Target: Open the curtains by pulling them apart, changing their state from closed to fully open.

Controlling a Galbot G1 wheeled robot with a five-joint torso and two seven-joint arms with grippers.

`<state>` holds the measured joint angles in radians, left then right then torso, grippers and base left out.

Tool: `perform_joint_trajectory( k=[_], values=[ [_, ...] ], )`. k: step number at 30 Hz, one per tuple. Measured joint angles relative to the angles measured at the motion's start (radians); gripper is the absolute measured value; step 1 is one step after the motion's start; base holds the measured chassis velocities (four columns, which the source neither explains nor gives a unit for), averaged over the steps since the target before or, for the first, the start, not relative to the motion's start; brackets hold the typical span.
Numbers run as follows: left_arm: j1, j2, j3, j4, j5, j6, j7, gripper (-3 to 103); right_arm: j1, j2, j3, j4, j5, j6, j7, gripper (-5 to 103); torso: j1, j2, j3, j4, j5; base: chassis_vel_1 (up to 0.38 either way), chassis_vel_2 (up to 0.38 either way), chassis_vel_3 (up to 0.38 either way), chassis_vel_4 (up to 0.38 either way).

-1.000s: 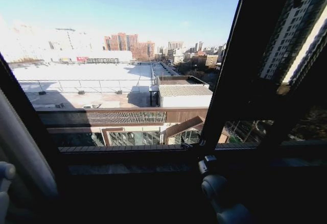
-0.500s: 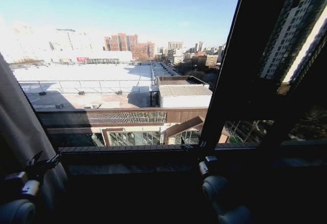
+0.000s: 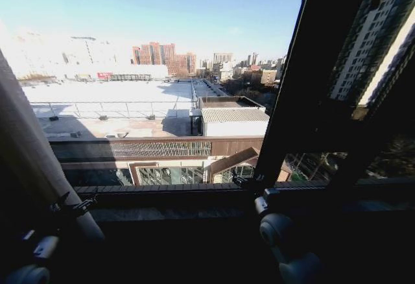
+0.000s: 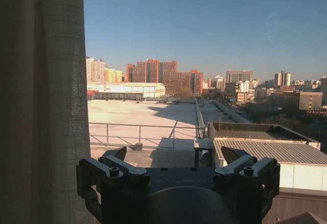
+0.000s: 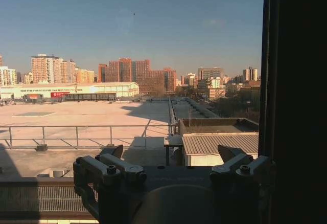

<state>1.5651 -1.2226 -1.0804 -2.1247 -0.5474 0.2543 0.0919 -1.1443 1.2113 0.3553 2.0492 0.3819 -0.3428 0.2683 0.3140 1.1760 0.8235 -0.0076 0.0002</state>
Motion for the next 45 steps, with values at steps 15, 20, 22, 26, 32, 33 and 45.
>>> perform_joint_trajectory(
  k=[15,20,22,26,32,33,45],
  values=[
    [-0.025,-0.071,0.163,-0.143,0.052,0.084,-0.169,100,-0.001,0.006,0.02,-0.014,0.003,0.0,-0.002,100,0.0,0.0,0.0,-0.0003,0.0005,-0.132,-0.206,0.129,0.213],
    [-0.025,-0.062,0.18,-0.144,0.076,0.084,-0.145,100,-0.001,0.008,0.026,-0.016,0.005,-0.001,-0.002,100,0.0,0.0,0.0,0.0,0.0002,-0.162,-0.297,0.171,0.304],
    [-0.024,-0.062,0.185,-0.145,0.086,0.084,-0.136,100,-0.001,0.008,0.029,-0.017,0.006,-0.001,-0.002,100,0.0,0.0,0.0,0.0001,0.0001,-0.155,-0.25,0.158,0.273],
    [-0.017,-0.069,0.189,-0.148,0.1,0.082,-0.115,100,-0.001,0.008,0.03,-0.017,0.008,-0.001,-0.001,100,0.0,0.0,0.0,0.0,-0.0002,-0.155,-0.304,0.151,0.295],
    [-0.008,-0.079,0.192,-0.155,0.116,0.078,-0.097,100,0.001,0.009,0.03,-0.017,0.008,-0.001,0.001,100,0.0,0.0,0.0,0.0,0.0001,-0.219,-0.386,0.222,0.374],
    [-0.006,-0.081,0.193,-0.156,0.12,0.076,-0.093,100,0.001,0.009,0.03,-0.017,0.008,-0.001,0.001,100,0.0,0.0,0.0,0.0001,0.0002,-0.277,-0.423,0.293,0.445],
    [0.004,-0.1,0.208,-0.149,0.157,0.052,-0.067,100,0.0,0.006,0.028,-0.015,0.006,-0.001,0.002,100,0.0,0.0,0.0,-0.0001,0.0001,-0.302,-0.452,0.305,0.452]
  ],
)
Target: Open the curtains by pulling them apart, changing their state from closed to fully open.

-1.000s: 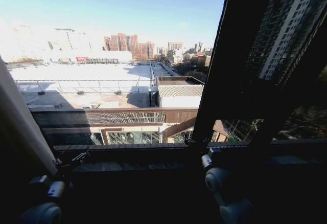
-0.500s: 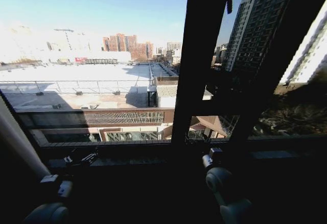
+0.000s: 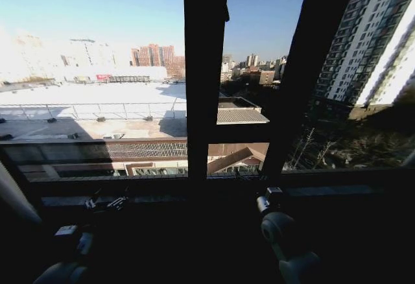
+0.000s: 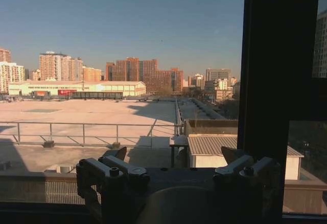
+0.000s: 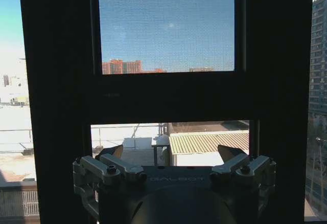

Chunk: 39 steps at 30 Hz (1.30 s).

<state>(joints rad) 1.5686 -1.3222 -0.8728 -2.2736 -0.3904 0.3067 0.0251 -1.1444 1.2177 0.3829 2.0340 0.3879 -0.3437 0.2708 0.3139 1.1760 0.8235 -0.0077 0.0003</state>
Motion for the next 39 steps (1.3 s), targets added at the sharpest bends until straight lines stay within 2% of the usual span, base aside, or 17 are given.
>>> perform_joint_trajectory(
  k=[5,8,13,20,24,27,39],
  values=[
    [0.0,-0.002,0.0,0.002,0.002,-0.005,0.002,100,0.002,0.0,-0.003,0.001,-0.001,0.0,0.001,100,0.0,0.0,0.0,-0.0002,0.0007,-0.26,-0.406,0.245,0.409],
    [0.001,-0.002,-0.003,0.005,0.002,-0.009,0.002,100,0.003,0.0,-0.005,0.002,-0.002,0.001,0.001,100,0.0,0.0,0.0,0.0001,-0.0007,-0.286,-0.441,0.263,0.441],
    [0.007,-0.005,-0.011,0.007,0.003,-0.019,0.009,100,0.003,-0.001,-0.007,0.004,-0.002,0.002,0.001,100,0.0,0.0,0.0,0.0,0.0001,-0.273,-0.409,0.275,0.418],
    [0.022,-0.024,-0.015,0.016,0.019,-0.039,0.041,100,-0.004,-0.003,-0.007,0.01,-0.004,0.003,0.003,100,0.0,0.0,0.0,-0.0003,0.0003,-0.269,-0.401,0.235,0.417],
    [0.022,-0.026,-0.015,0.026,0.025,-0.045,0.047,100,-0.005,-0.003,-0.007,0.009,-0.005,0.003,0.003,100,0.0,0.0,0.0,-0.0001,0.0006,-0.087,-0.352,0.108,0.387],
    [0.016,-0.024,-0.015,0.037,0.029,-0.049,0.047,100,-0.005,-0.003,-0.007,0.008,-0.006,0.004,0.003,100,0.0,0.0,0.0,0.0,-0.0008,-0.036,-0.341,0.061,0.359],
    [0.007,-0.015,-0.02,0.05,0.037,-0.06,0.047,100,0.008,-0.004,-0.007,0.001,-0.007,0.004,0.004,100,0.0,0.0,0.0,-0.0001,-0.0001,-0.012,-0.378,0.01,0.374]
  ],
)
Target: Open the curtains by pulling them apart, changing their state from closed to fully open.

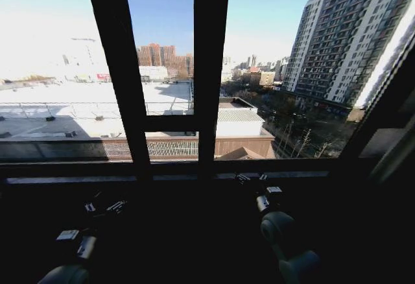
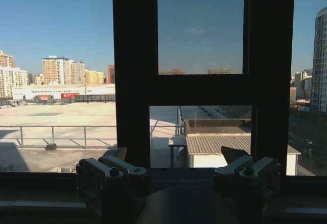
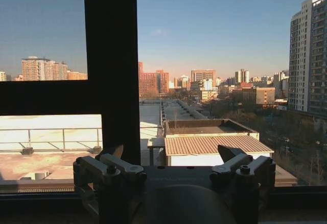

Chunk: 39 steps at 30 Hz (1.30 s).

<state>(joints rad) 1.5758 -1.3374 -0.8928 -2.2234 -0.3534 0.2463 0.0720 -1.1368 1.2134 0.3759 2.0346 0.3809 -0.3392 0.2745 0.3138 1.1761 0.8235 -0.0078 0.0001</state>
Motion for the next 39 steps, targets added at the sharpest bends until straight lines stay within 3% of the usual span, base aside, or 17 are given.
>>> perform_joint_trajectory(
  k=[11,25,27,39],
  values=[
    [-0.003,0.006,-0.011,0.002,-0.002,-0.012,-0.001,100,-0.007,-0.001,0.0,-0.004,-0.028,0.022,0.0,100,0.001,0.0,0.0,-0.0002,0.0005,0.028,-0.338,-0.019,0.341],
    [-0.001,0.005,-0.015,0.003,-0.003,-0.02,-0.006,100,-0.013,0.001,-0.003,-0.007,-0.031,0.046,-0.001,100,-0.001,0.001,-0.001,0.0007,-0.0007,0.277,-0.208,-0.287,0.243],
    [0.002,0.001,-0.015,0.003,-0.003,-0.024,-0.006,100,-0.013,0.0,-0.002,-0.007,-0.031,0.046,0.0,100,-0.001,0.001,0.0,-0.0003,0.0009,0.015,-0.018,-0.119,0.092],
    [0.013,-0.01,-0.016,0.0,-0.012,-0.029,-0.006,100,-0.017,0.0,-0.007,-0.006,-0.032,0.045,0.001,100,0.001,-0.001,0.0,0.0003,0.0,-0.038,0.018,0.018,-0.024]
  ],
)
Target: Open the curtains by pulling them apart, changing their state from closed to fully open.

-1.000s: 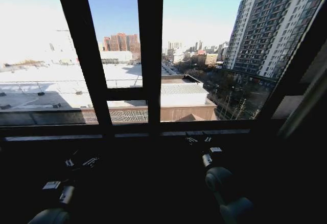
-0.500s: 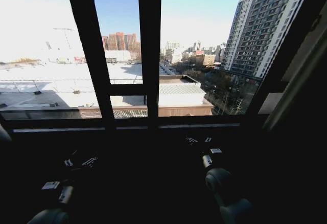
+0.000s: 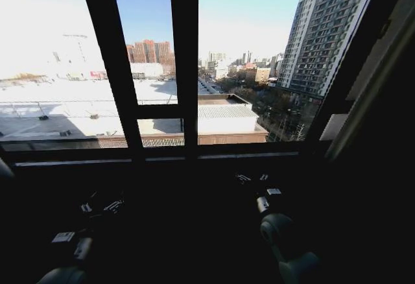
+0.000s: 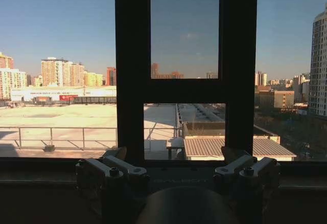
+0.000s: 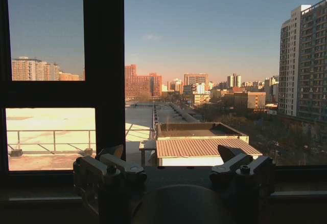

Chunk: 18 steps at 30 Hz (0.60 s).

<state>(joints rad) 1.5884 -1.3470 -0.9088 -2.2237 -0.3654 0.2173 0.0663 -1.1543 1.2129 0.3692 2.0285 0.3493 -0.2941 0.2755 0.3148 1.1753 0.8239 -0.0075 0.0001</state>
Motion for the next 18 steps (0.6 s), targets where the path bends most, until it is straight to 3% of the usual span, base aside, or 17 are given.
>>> perform_joint_trajectory(
  k=[18],
  values=[
    [-0.014,0.001,0.002,0.01,-0.025,-0.014,0.0,100,-0.044,-0.004,-0.002,0.028,-0.001,-0.002,0.002,100,-0.001,0.001,0.0,0.0,-0.0001,0.0,0.0,0.0,0.0]
  ],
)
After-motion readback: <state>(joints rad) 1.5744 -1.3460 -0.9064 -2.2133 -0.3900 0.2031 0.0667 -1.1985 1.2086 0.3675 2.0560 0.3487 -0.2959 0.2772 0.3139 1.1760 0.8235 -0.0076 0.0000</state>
